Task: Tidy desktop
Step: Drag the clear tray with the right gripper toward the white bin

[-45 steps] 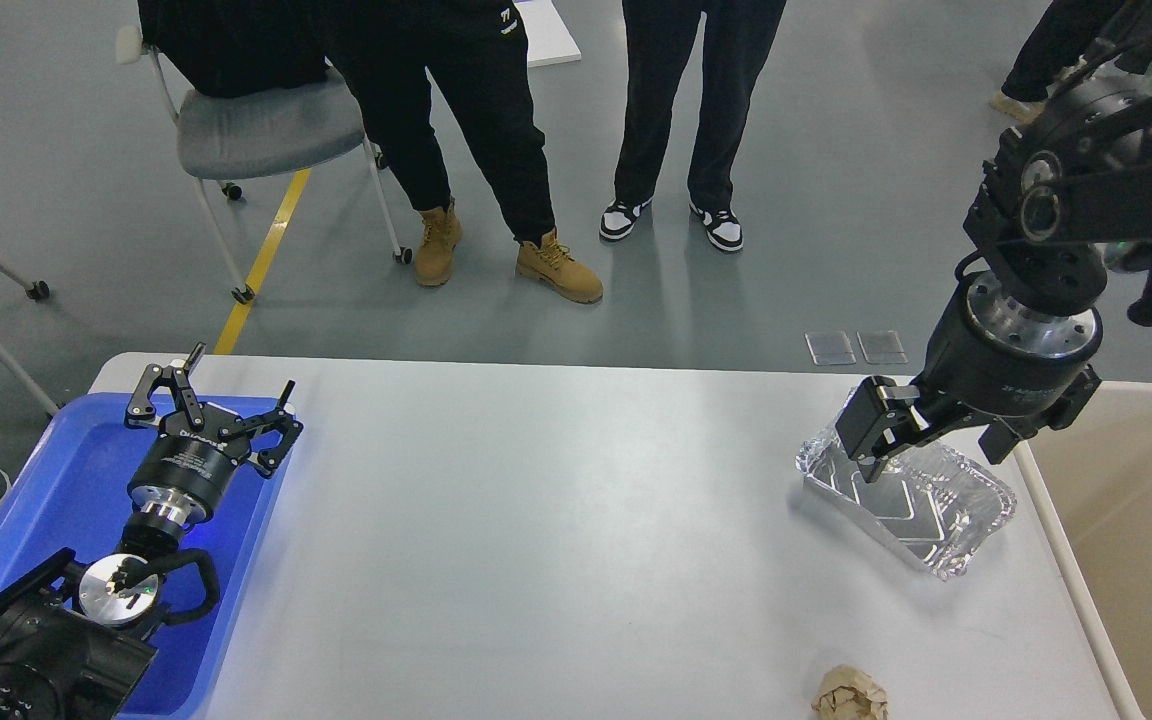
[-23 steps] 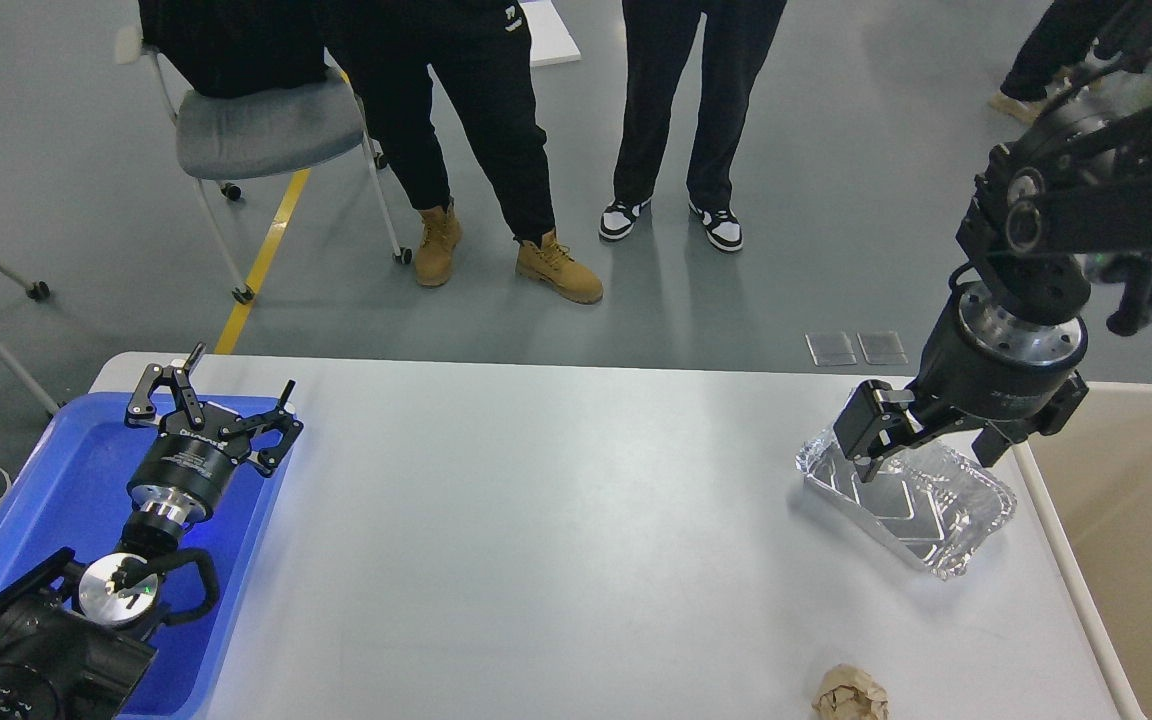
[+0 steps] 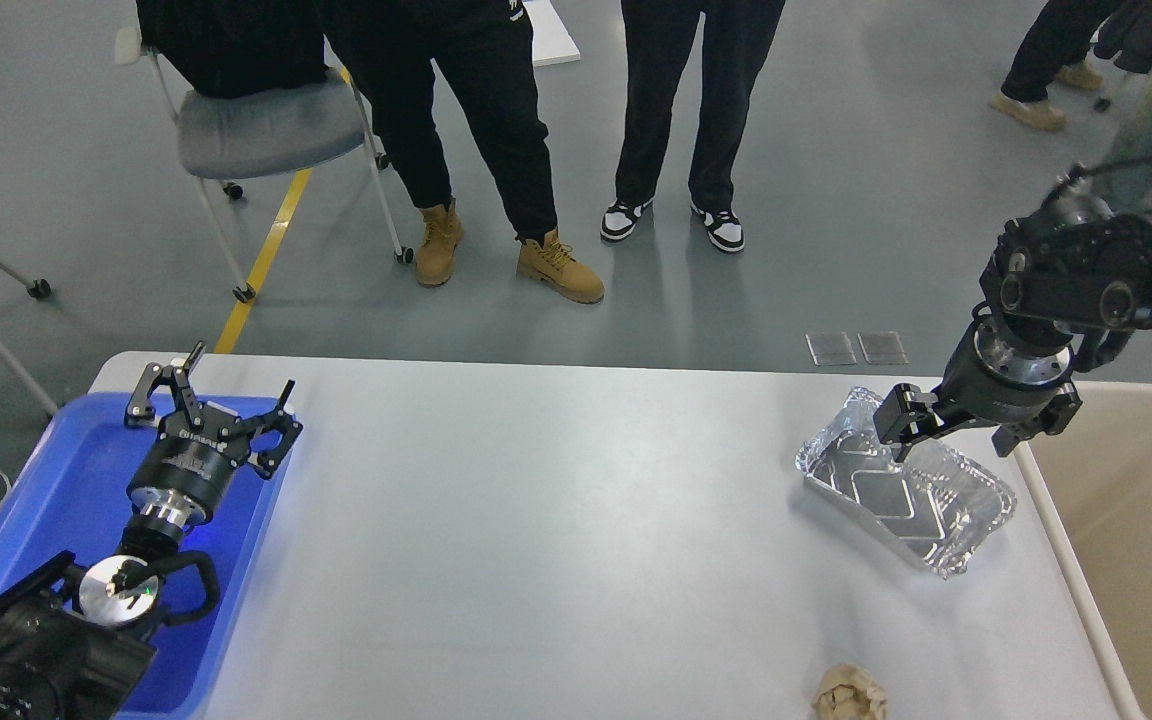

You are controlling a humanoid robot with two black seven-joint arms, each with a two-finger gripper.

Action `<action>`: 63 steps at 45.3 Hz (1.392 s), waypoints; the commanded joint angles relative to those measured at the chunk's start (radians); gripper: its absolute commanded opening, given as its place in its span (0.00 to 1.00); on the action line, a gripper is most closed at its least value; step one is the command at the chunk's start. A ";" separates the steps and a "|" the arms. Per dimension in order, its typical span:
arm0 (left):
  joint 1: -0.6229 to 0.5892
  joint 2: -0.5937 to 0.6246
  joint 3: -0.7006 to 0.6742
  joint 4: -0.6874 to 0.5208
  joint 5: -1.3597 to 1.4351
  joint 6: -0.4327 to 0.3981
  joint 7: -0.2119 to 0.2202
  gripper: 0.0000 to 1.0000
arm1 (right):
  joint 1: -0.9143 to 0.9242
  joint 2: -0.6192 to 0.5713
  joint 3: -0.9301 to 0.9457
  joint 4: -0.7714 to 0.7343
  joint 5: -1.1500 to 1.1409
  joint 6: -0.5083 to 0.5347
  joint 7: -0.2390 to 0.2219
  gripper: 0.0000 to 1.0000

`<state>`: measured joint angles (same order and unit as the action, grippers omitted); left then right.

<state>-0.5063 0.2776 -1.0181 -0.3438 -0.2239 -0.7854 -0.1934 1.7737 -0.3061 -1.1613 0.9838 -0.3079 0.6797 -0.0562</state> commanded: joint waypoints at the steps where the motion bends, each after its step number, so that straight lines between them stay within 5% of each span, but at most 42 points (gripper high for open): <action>1: 0.000 0.000 0.000 0.000 0.000 0.000 0.000 1.00 | -0.347 -0.050 0.101 -0.335 -0.082 0.001 0.002 1.00; 11: 0.000 0.000 0.000 0.000 0.000 0.000 0.000 1.00 | -0.614 -0.045 0.124 -0.727 -0.105 0.011 0.093 1.00; 40: 0.000 0.000 0.000 0.000 0.000 0.000 0.000 1.00 | -0.691 0.004 0.235 -0.751 -0.092 -0.009 0.090 1.00; 63: 0.000 0.000 0.000 0.000 0.000 0.000 0.000 1.00 | -0.760 0.044 0.259 -0.767 -0.088 -0.143 0.088 0.99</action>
<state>-0.5062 0.2776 -1.0186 -0.3436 -0.2239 -0.7854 -0.1932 1.0582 -0.2859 -0.9113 0.2333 -0.3968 0.6056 0.0325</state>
